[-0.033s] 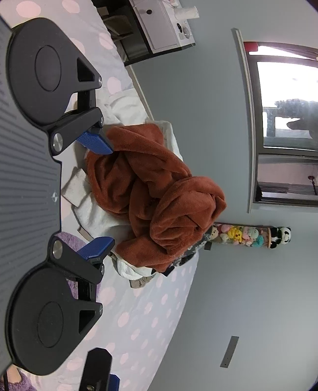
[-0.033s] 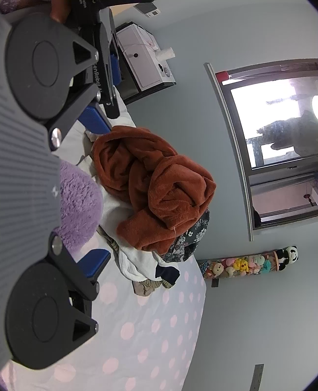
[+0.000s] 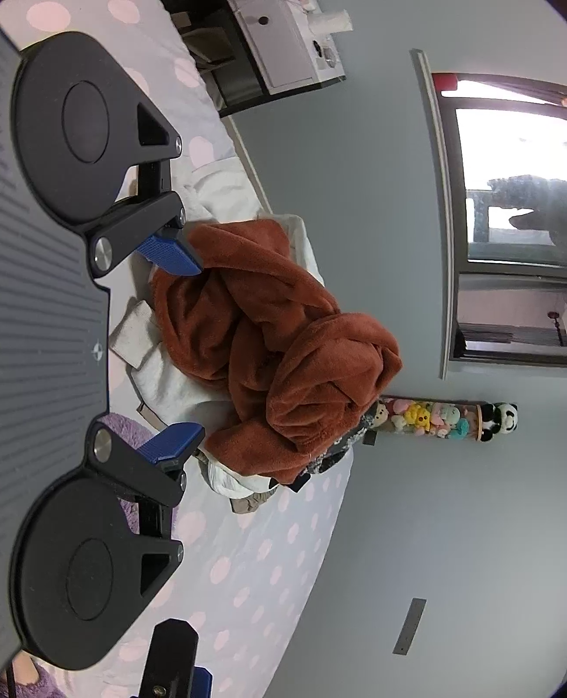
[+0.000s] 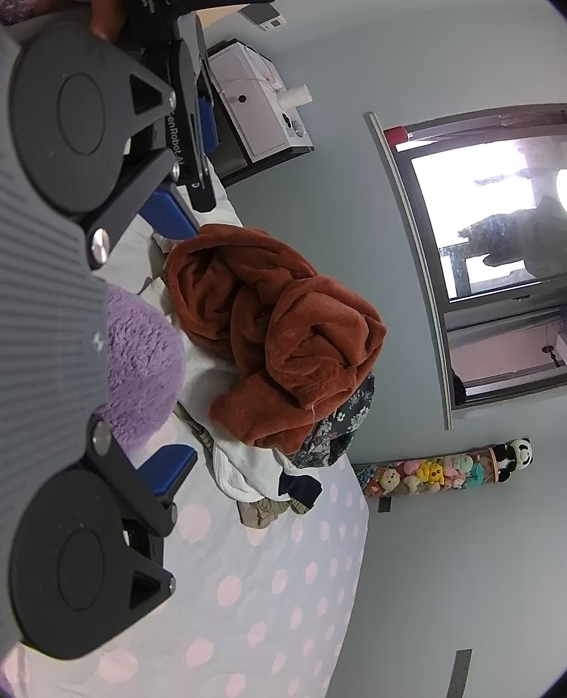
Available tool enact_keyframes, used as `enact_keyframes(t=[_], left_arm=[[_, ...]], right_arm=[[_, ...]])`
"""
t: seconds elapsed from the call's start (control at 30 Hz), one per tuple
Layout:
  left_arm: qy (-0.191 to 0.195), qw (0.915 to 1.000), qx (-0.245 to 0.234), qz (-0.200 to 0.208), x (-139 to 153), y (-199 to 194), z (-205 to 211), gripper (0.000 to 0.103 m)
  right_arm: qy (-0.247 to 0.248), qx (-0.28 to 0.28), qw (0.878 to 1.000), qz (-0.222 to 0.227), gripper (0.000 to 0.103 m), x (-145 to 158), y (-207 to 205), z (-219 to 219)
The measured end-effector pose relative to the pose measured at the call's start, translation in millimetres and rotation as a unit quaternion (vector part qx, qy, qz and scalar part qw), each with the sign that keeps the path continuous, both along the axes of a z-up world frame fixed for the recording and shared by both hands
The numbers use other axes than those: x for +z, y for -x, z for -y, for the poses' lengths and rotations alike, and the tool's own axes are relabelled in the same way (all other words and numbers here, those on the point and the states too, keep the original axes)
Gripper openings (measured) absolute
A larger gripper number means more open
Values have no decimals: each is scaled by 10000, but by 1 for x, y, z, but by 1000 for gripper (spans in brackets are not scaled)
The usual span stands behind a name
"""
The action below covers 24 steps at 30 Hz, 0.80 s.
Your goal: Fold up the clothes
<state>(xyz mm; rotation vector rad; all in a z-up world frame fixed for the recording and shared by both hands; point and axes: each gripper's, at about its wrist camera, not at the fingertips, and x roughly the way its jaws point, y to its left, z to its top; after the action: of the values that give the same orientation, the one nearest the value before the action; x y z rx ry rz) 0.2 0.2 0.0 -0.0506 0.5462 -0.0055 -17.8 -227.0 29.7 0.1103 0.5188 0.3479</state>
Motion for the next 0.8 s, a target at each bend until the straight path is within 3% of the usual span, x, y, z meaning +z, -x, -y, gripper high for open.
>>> enact_keyframes(t=[0.23, 0.37, 0.8], left_arm=[[-2, 9993, -355, 105, 8, 2, 9, 74], [-134, 9992, -296, 236, 5, 7, 13, 74], [-95, 9979, -617, 178, 0, 3, 13, 74]], right_arm=[[-43, -97, 9999, -132, 101, -1, -1, 3], [-35, -148, 9998, -132, 101, -2, 3, 7], [29, -295, 9994, -171, 101, -7, 3, 3]])
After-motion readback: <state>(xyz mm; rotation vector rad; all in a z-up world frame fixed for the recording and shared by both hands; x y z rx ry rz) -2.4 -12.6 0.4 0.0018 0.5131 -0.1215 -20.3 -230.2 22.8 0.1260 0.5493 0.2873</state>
